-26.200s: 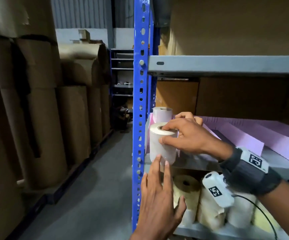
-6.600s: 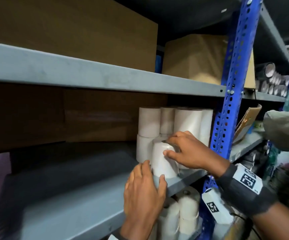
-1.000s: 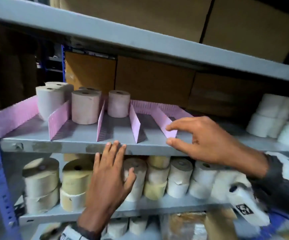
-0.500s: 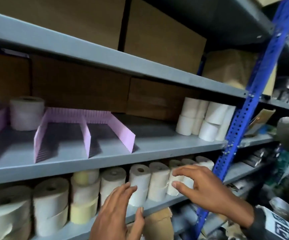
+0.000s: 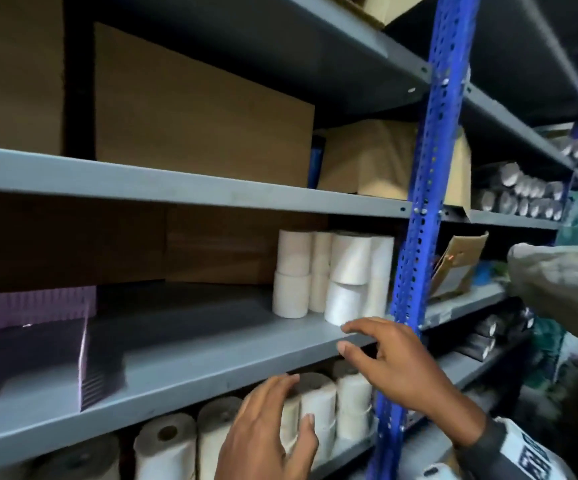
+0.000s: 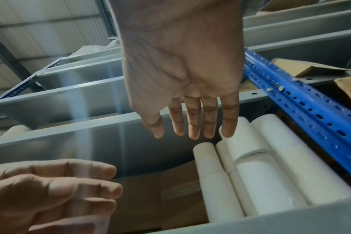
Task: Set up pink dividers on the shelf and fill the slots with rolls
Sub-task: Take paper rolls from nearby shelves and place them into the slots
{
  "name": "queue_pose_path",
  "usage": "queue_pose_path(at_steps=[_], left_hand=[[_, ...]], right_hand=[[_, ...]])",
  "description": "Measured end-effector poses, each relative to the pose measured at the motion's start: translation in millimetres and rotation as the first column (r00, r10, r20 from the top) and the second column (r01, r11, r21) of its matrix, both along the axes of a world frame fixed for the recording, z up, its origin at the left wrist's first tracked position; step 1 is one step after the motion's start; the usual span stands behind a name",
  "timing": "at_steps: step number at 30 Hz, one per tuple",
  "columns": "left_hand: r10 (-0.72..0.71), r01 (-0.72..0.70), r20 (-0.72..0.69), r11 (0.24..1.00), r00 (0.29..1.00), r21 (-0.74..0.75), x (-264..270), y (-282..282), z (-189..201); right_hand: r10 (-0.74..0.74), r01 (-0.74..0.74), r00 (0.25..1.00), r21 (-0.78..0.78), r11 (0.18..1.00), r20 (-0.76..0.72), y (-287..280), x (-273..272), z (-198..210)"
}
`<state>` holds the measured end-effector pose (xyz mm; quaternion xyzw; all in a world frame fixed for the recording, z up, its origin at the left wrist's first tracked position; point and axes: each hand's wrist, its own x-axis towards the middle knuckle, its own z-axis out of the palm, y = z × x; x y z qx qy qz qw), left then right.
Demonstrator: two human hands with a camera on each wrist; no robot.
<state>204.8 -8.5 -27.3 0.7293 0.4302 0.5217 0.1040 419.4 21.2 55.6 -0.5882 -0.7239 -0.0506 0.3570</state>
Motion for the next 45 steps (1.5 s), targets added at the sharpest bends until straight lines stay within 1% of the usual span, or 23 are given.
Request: queue_pose_path(at_steps=[4,10,15,18,21,25,29,32,36,40,43,45], left_hand=[[-0.013,0.010,-0.060,0.998,0.998,-0.056,40,40,7],[-0.042,0.044,0.019,0.992,0.999,-0.121,82,108,20],[-0.042,0.050,0.103,0.995,0.994,-0.084,118,156,32],[-0.053,0.062,0.133,0.996,0.990,-0.065,140,183,48],[-0.054,0.062,0.165,0.997,0.985,-0.042,157,210,62],[-0.066,0.081,0.170,0.993,0.983,-0.087,177,238,70],[-0.048,0.075,0.206,0.989,0.977,-0.128,190,253,66],[-0.036,0.075,0.245,0.986,0.969,-0.149,198,258,62],[-0.029,0.071,0.251,0.985,0.967,-0.159,208,260,62],[-0.015,0.055,0.253,0.987,0.967,-0.152,209,249,63],[-0.067,0.100,0.278,0.989,0.958,-0.106,202,229,61],[-0.127,0.151,0.297,0.987,0.946,-0.058,194,213,58]], right_hand=[[-0.034,0.036,0.997,0.037,0.999,-0.068,27,32,22],[-0.081,0.082,0.996,0.045,0.996,-0.022,85,70,51],[-0.158,0.152,0.984,0.073,0.986,0.085,134,96,74],[-0.166,0.158,0.978,0.071,0.985,0.126,167,100,93],[-0.197,0.199,0.959,0.008,0.980,0.205,196,99,105],[-0.210,0.239,0.941,-0.082,0.967,0.265,217,96,115],[-0.176,0.223,0.939,-0.136,0.965,0.295,216,95,118],[-0.138,0.180,0.946,-0.120,0.976,0.293,208,97,115],[-0.056,0.074,0.959,-0.052,0.996,0.279,192,97,111],[-0.004,-0.015,0.964,0.070,0.997,0.267,169,96,99],[0.019,-0.054,0.973,0.146,0.988,0.229,144,93,97],[0.028,-0.061,0.977,0.152,0.986,0.213,124,90,98]])
